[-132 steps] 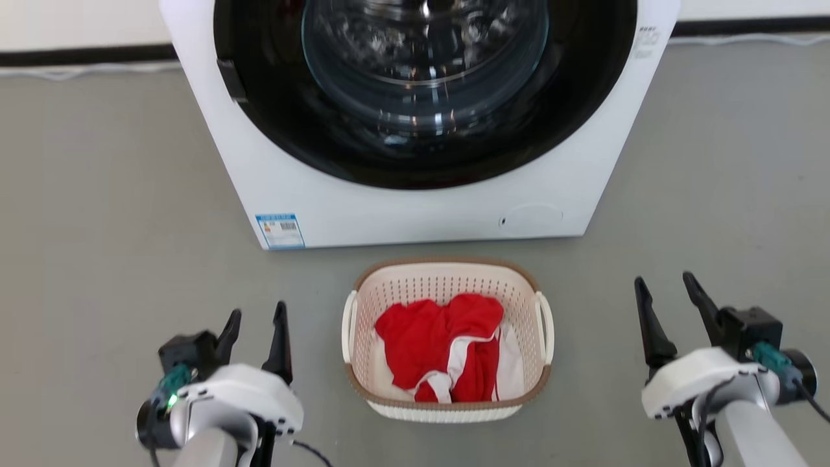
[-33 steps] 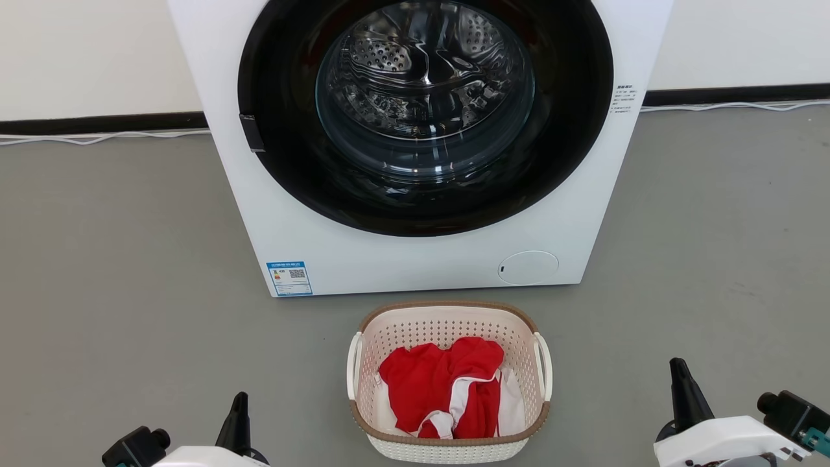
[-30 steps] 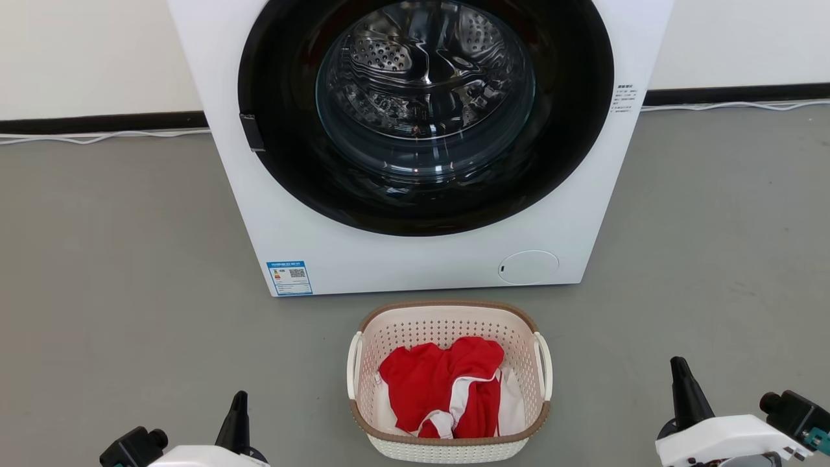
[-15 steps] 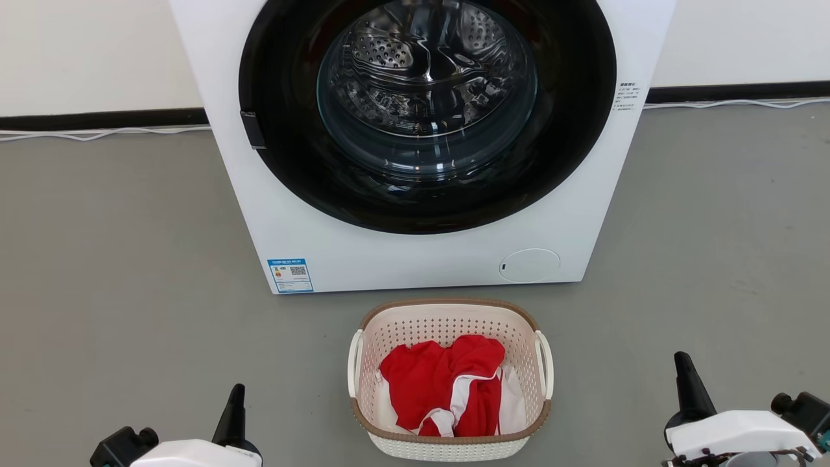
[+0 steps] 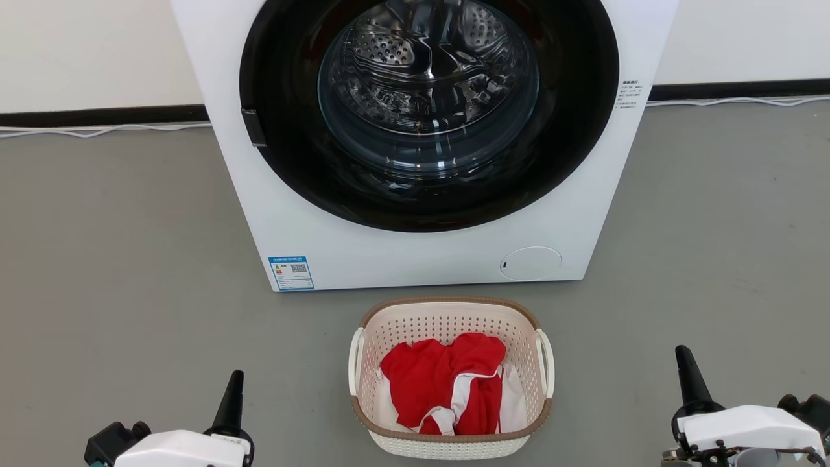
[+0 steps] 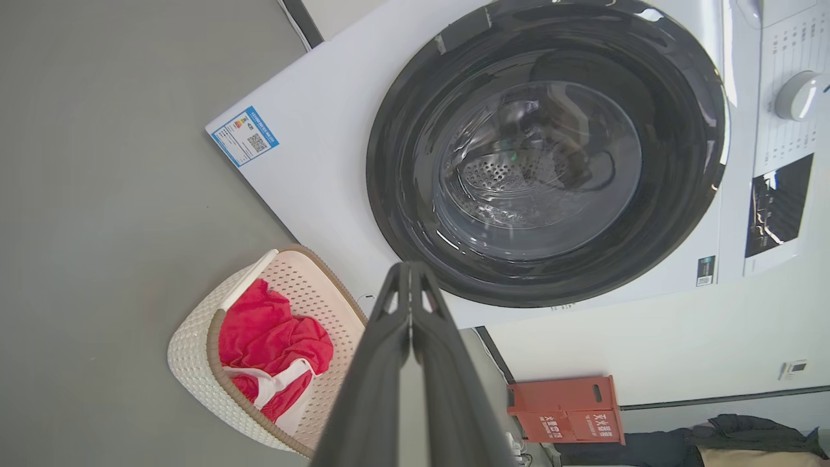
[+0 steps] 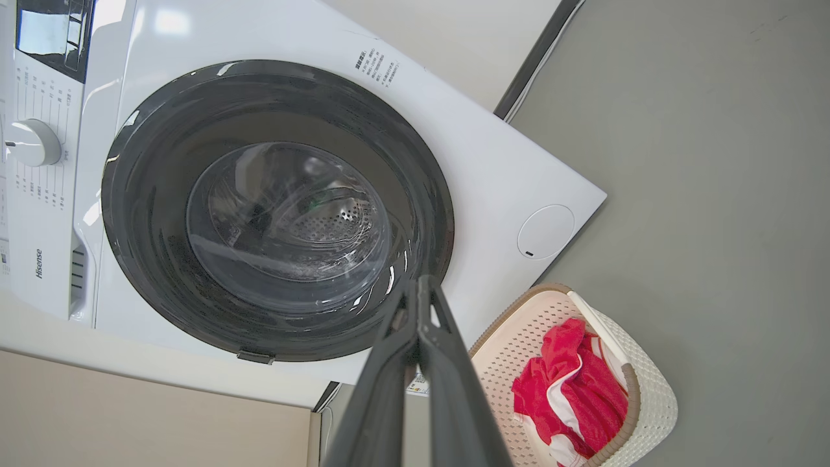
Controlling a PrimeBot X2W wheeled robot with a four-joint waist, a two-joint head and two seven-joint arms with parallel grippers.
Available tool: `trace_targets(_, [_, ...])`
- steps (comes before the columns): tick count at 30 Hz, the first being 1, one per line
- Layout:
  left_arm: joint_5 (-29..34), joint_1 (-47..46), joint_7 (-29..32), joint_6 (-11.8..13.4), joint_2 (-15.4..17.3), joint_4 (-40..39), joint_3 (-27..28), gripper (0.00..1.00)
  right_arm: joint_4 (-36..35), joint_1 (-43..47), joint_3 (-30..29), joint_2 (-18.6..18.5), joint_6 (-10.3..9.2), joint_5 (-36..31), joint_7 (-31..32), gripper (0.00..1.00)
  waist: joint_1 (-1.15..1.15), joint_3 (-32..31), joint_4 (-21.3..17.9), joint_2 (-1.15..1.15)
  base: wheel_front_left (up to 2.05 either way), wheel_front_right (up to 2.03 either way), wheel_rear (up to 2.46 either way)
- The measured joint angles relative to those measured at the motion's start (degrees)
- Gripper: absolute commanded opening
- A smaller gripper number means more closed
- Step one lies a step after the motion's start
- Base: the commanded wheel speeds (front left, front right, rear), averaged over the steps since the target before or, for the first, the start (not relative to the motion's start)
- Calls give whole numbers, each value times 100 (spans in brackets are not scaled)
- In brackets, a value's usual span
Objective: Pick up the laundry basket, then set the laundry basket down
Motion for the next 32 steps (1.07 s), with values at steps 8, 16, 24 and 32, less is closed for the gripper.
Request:
trace_targets(8, [-474,-8,110,-69,1,-78,49,0,-88,-2,-14,3,0,563,120,0,0,17,8,0,0,0,0])
trace_targets(16, [-915,-16,259,-100,4,-165,105,0,-205,-4,-30,8,0,1113,243,0,0,34,16,0,0,0,0])
trace_targets(24, [-1358,-60,371,-149,7,-240,160,0,-286,-5,-40,15,0,1683,390,0,0,51,24,0,0,0,0])
trace_targets(32, [-1801,-106,514,-196,12,-327,198,0,-408,-6,-54,21,0,2229,521,0,0,68,33,0,0,0,0])
